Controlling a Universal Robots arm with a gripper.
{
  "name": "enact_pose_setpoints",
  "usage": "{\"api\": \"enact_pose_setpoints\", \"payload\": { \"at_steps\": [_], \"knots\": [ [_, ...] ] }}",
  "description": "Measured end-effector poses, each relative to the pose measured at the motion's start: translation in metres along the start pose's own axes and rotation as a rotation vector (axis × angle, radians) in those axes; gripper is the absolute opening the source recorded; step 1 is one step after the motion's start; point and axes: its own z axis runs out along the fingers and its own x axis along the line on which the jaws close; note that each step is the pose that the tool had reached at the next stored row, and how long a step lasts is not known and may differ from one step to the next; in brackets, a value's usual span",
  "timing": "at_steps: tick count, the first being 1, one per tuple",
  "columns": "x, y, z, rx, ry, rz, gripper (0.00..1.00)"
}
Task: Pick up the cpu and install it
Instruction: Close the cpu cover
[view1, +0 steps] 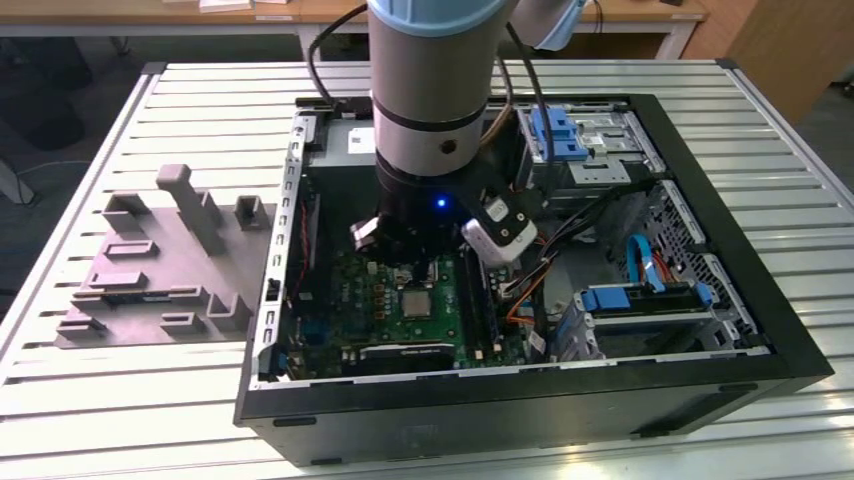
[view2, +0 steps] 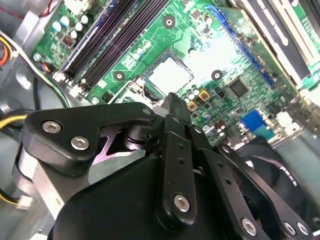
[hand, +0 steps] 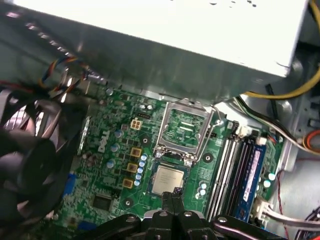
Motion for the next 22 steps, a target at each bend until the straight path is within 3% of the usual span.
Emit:
{"api": "enact_pose_setpoints", "payload": {
  "at_steps": [11, 22],
  "knots": [
    [-0.0005, -0.0002, 0.0007, 0.0027, 0.0046, -0.168, 0.11],
    [-0.0006, -0.0002, 0.0008, 0.0027, 0.0049, -0.179, 0.11]
  ]
}}
